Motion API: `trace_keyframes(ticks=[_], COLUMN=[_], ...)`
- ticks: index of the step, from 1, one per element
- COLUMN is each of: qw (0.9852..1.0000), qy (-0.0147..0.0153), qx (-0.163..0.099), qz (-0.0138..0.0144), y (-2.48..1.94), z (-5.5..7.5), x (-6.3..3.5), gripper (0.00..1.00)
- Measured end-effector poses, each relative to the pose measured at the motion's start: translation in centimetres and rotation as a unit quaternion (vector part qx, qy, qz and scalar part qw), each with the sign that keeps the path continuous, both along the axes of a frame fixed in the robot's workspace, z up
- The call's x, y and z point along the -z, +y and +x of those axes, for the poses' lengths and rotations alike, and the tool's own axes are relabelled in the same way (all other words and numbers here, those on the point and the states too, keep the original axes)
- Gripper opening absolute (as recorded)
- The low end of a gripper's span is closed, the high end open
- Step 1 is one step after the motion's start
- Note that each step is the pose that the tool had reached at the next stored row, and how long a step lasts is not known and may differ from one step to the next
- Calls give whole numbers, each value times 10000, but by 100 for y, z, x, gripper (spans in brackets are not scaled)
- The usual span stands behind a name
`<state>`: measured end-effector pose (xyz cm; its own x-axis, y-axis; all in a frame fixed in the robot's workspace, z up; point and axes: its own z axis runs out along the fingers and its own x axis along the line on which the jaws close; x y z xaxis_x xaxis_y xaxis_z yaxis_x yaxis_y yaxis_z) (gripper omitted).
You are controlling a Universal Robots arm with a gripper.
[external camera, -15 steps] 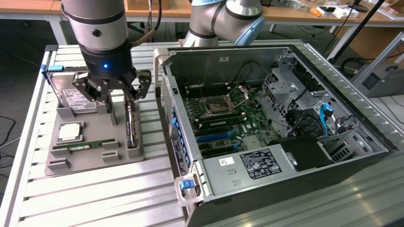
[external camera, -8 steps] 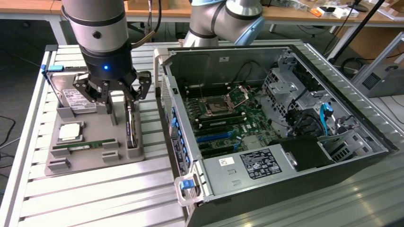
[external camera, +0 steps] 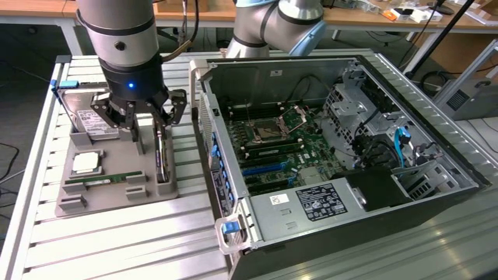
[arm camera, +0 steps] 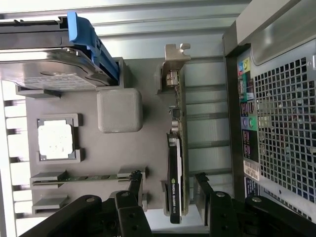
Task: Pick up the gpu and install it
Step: 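Pick up the gpu and move the gpu toward the slot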
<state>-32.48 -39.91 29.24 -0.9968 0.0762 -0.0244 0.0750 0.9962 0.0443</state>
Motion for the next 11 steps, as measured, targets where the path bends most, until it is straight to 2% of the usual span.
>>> trace_keyframes(ticks=[11], qw=[10000], qy=[0], qx=[0], qz=[0], y=[0], z=[0], x=[48], gripper=[54])
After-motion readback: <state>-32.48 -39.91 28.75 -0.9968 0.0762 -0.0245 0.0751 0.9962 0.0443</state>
